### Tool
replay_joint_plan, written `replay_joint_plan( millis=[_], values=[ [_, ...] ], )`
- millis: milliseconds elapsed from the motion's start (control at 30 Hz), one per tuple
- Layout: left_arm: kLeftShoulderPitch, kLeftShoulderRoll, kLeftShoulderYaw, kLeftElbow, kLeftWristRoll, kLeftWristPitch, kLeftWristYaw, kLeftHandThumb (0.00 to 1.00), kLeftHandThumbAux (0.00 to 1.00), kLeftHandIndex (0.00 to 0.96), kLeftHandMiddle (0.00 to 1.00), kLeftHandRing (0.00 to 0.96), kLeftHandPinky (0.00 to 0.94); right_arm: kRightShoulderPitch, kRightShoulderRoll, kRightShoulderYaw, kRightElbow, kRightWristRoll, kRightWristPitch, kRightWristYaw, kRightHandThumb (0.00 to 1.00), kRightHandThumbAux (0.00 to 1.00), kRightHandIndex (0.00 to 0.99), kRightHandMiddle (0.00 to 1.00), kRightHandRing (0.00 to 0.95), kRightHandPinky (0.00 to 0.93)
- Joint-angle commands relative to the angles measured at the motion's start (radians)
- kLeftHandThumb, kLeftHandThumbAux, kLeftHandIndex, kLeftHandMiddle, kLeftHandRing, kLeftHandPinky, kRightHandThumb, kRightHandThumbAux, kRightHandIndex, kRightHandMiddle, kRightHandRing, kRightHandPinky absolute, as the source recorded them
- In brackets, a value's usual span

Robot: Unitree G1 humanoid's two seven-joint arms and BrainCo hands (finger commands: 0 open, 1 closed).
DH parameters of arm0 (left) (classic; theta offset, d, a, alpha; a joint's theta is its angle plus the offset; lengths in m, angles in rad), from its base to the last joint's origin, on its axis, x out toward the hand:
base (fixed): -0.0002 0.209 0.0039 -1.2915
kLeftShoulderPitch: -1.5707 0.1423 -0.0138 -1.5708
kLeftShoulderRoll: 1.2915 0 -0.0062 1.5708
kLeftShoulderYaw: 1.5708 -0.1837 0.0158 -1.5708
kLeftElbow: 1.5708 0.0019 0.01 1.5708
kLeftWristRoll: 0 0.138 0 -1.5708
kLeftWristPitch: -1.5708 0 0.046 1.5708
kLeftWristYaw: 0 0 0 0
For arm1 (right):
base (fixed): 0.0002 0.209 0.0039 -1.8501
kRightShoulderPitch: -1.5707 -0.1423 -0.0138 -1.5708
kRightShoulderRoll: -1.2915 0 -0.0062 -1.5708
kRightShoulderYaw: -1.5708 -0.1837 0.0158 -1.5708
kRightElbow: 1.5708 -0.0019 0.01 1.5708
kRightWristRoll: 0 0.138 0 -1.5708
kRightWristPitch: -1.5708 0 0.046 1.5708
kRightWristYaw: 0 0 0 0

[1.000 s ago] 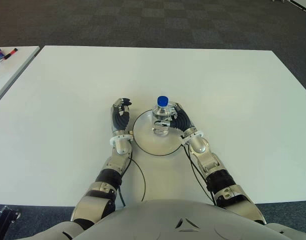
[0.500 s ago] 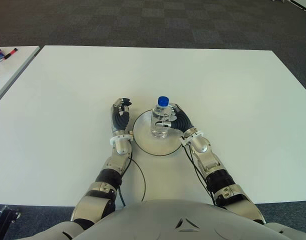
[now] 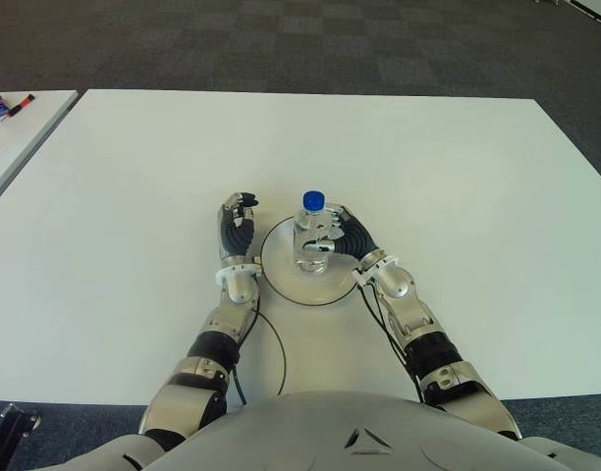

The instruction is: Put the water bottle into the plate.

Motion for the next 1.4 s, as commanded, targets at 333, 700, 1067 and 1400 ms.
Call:
replay_joint_plan(
  millis=[333,700,1067,1400],
  values=[
    [0.006,0.0,-0.005,0.012,-0.004,0.0,-0.016,0.837,0.678,0.407,0.457,0.369,0.408,0.007,0.0,-0.012,0.007,0.0,0.032,0.007,0.713,0.709,0.413,0.368,0.41,0.446],
    [0.005,0.002,-0.005,0.015,0.0,0.003,-0.013,0.836,0.679,0.398,0.465,0.39,0.423,0.006,0.002,-0.017,0.017,-0.003,0.024,-0.004,0.71,0.709,0.413,0.351,0.366,0.398],
    [0.005,0.003,-0.006,0.016,0.002,-0.001,-0.009,0.836,0.678,0.402,0.461,0.387,0.417,0.002,0.001,-0.022,0.028,0.006,0.024,0.008,0.653,0.538,0.208,0.236,0.262,0.292],
    [0.0,0.006,-0.006,0.027,0.005,-0.004,-0.005,0.837,0.678,0.407,0.458,0.379,0.407,-0.006,0.0,-0.03,0.061,0.003,-0.021,-0.002,0.579,0.438,0.075,0.132,0.148,0.188]
  ],
)
